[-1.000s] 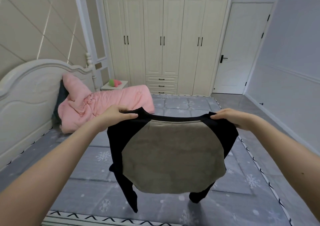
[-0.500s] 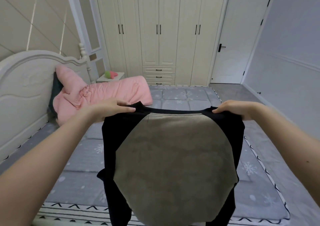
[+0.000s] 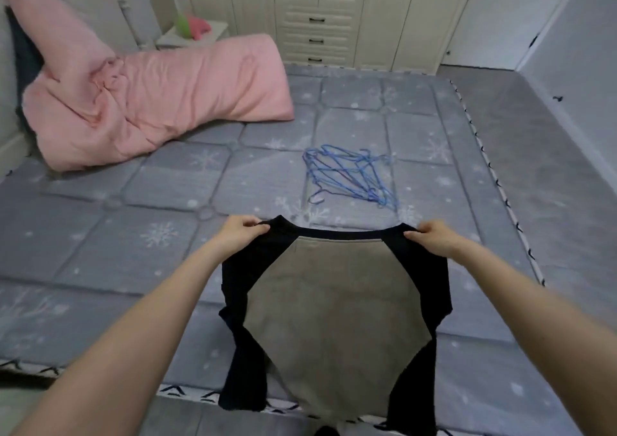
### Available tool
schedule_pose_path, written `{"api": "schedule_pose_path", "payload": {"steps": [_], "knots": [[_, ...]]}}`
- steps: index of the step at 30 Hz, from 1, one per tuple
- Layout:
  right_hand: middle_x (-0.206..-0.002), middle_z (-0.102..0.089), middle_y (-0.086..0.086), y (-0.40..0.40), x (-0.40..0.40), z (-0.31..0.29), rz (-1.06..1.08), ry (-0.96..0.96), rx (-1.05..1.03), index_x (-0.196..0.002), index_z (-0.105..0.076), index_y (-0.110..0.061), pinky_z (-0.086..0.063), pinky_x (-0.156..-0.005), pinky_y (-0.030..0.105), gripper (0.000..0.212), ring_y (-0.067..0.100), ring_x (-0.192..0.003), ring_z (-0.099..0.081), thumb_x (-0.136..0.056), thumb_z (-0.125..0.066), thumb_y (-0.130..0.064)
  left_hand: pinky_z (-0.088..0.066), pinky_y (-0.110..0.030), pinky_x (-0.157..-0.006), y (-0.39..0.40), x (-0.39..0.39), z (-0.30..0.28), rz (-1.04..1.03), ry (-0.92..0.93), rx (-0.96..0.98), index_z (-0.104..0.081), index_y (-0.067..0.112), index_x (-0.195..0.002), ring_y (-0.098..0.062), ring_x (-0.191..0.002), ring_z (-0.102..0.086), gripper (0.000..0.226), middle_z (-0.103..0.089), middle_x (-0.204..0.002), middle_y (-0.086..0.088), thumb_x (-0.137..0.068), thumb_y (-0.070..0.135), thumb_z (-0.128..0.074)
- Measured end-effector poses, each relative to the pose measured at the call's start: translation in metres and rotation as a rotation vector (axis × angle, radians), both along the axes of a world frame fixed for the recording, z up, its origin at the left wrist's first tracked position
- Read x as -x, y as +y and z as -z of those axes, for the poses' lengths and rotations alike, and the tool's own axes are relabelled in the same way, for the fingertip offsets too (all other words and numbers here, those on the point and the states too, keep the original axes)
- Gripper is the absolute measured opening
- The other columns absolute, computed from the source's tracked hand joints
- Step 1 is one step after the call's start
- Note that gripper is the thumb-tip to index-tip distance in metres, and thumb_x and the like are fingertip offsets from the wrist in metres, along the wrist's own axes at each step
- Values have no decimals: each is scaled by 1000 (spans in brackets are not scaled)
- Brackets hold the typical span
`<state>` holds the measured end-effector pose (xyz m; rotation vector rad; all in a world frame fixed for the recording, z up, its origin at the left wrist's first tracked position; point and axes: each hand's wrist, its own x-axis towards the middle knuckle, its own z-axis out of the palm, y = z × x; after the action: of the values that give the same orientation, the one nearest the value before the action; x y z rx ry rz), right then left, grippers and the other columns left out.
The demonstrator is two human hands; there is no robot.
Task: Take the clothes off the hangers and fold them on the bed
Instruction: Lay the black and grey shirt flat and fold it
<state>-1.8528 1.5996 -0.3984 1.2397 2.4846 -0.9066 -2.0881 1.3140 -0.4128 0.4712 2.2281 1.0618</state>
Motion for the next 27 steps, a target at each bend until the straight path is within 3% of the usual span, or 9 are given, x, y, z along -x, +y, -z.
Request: {"api": "schedule_pose_path", "payload": {"steps": [2, 5, 10, 15, 18, 23, 27], "knots": [[-58, -44, 3, 21, 22, 56, 29, 6, -57, -57, -41, -15, -26, -51, 30, 42, 24, -65, -47, -95, -52, -27, -43, -26, -69, 31, 24, 48, -13, 27, 13, -65, 18, -72, -16, -78, -59, 16, -64, -74, 1, -88, 21, -65], [-74, -57, 14, 43, 44, 121, 103, 17, -81, -65, -45, -14, -31, -58, 32, 33, 34, -81, -57, -96, -48, -24, -43, -29, -71, 69, 53, 108, -24, 77, 33, -65, 19, -75, -16, -78, -60, 14, -64, -73, 4, -88, 24, -64], [-102, -64, 24, 84, 79, 183, 173, 58, -140, -95, -59, -2, -39, -72, 37, 27, 39, -97, -58, -97, -45, -24, -41, -21, -64, 118, 92, 175, -80, 115, 18, -64, 24, -77, -11, -73, -57, 13, -61, -71, 11, -89, 27, -63], [-103, -64, 22, 112, 108, 221, 183, 78, -161, -96, -62, -3, -35, -68, 34, 27, 37, -95, -58, -97, -47, -25, -46, -33, -81, 150, 130, 225, -85, 95, 44, -70, 18, -89, -17, -87, -61, 19, -65, -84, 4, -89, 35, -62], [-93, -63, 22, 121, 121, 243, 187, 85, -157, -81, -55, -11, -30, -64, 31, 21, 32, -84, -56, -97, -48, -23, -44, -31, -76, 164, 144, 251, -60, 89, 71, -67, 24, -80, -16, -83, -61, 16, -64, -76, 8, -89, 35, -61], [-88, -61, 11, 134, 134, 286, 223, 57, -103, -88, -60, -10, -36, -65, 32, 23, 32, -86, -58, -97, -48, -26, -41, -25, -67, 179, 158, 292, -60, 110, 63, -71, 17, -82, -11, -75, -59, 19, -64, -73, 9, -89, 32, -63], [-96, -66, 17, 138, 141, 323, 270, 50, -89, -96, -63, -7, -44, -73, 38, 26, 35, -90, -59, -97, -47, -28, -34, -18, -55, 184, 164, 321, -57, 167, 92, -65, 18, -70, -9, -64, -55, 25, -58, -62, 11, -87, 35, -64]]}}
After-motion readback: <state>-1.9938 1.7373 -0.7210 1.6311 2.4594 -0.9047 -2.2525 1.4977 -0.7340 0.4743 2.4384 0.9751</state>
